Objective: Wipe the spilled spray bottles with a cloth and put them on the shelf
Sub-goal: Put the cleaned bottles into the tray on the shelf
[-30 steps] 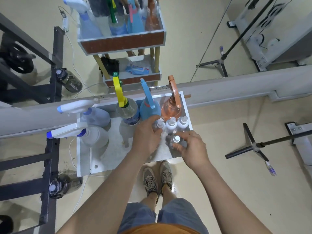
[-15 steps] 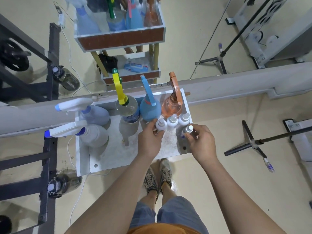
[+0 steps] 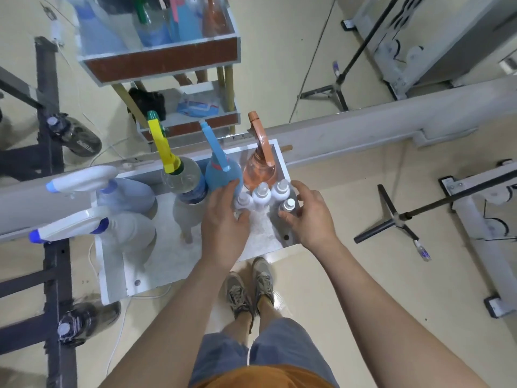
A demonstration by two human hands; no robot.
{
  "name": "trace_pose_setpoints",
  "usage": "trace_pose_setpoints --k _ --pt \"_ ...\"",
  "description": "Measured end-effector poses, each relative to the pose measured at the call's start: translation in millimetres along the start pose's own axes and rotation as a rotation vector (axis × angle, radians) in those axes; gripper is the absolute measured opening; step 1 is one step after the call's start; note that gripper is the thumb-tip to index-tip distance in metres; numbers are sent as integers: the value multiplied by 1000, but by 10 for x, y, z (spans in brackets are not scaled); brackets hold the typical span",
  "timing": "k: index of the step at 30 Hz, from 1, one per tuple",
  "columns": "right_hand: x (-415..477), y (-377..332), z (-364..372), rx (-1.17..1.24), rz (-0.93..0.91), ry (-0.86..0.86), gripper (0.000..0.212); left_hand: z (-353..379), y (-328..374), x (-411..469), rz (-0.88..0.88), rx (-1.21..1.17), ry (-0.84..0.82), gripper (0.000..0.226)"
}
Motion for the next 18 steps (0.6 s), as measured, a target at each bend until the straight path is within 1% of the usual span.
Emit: trace_pose_setpoints --k 2,4,6,8,11,12,14,16,18 --pt "7 -10 11 6 -5 -24 71 -103 157 -44 85 45 69 55" --pt "-13 16 7 39 -8 -45 74 -181 289 -103 122 48 98 44" --pt "-60 31 -1 90 -16 -60 70 -158 422 -180 191 59 52 25" --pt "-109 52 -15 113 -24 -36 61 -18 515 -244 228 105 -46 14" --pt "-126 91 -60 83 -10 50 40 228 494 -270 88 20 -177 14" --pt "-118 93 -56 63 -3 53 34 301 481 -267 42 -3 -202 15" --pt "-111 73 -39 19 -15 42 22 449 448 -252 6 -11 -227 17" --pt "-114 55 -55 -1 -48 48 15 569 435 -234 10 -14 -237 13" --pt "-126 55 -76 27 -97 57 16 648 412 -216 -14 8 -231 13"
Point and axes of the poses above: each hand's wrist, its own x-axis towards the middle knuckle, its own z-axis out of the palm, y = z × x, the point moved 8 cm from there along x, towards the middle knuckle, and after that the axes turned 7 degrees about -z, right-handed, at the moved point
